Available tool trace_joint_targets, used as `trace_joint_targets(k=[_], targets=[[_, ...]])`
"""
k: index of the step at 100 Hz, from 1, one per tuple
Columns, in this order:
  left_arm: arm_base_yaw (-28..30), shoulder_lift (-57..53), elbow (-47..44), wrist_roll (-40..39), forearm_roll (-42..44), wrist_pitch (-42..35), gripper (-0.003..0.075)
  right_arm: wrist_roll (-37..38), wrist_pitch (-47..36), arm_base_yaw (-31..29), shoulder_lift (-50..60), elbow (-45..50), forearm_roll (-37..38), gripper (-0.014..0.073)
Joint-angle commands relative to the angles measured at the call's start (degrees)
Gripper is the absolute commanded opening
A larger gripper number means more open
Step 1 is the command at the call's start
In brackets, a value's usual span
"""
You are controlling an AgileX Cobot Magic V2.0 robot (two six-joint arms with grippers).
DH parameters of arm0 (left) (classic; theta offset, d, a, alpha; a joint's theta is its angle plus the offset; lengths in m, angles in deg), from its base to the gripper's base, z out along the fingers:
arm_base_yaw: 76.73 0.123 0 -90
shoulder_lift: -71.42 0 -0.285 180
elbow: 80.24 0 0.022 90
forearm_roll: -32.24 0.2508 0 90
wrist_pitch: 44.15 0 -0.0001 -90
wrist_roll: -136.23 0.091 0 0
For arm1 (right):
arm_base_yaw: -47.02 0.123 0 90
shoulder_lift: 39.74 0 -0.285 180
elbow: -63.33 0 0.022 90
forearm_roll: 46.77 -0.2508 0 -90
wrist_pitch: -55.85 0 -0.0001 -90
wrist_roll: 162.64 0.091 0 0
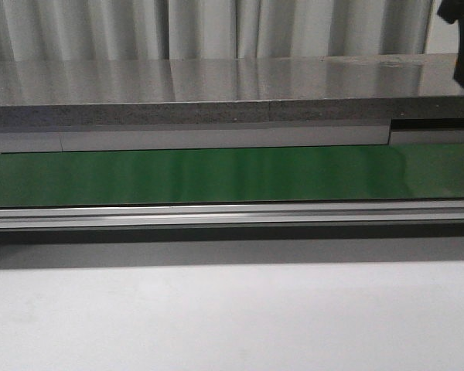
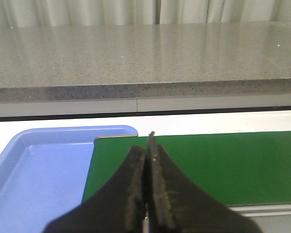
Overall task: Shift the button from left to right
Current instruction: 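Lift the button and carry it over the green tray with right gripper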
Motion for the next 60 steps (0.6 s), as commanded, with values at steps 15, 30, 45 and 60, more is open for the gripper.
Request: trace_joint_targets(k=[15,30,45,60], targets=[[-0.34,0.16,1.64,0.00,-0.56,-4.32,-0.0020,-5.92,-1.00,-9.15,2.65,-4.35,-0.20,0.0245],[-0.34,0.16,1.64,0.00,-0.56,-4.32,-0.0020,-8.96,-1.19,-14.18,1.11,-4.35,-0.20,0.0245],[-0.34,0.16,1.64,0.00,-0.56,-4.32,-0.0020,-10.71,-2.09,-17.74,-1.76,-4.35,-0.40,0.0245],[-0.34,0.16,1.64,0.00,-0.56,-4.32,-0.0020,-12.10,-3.82,-19.75,-4.93,-4.35,-0.30,0.0245]])
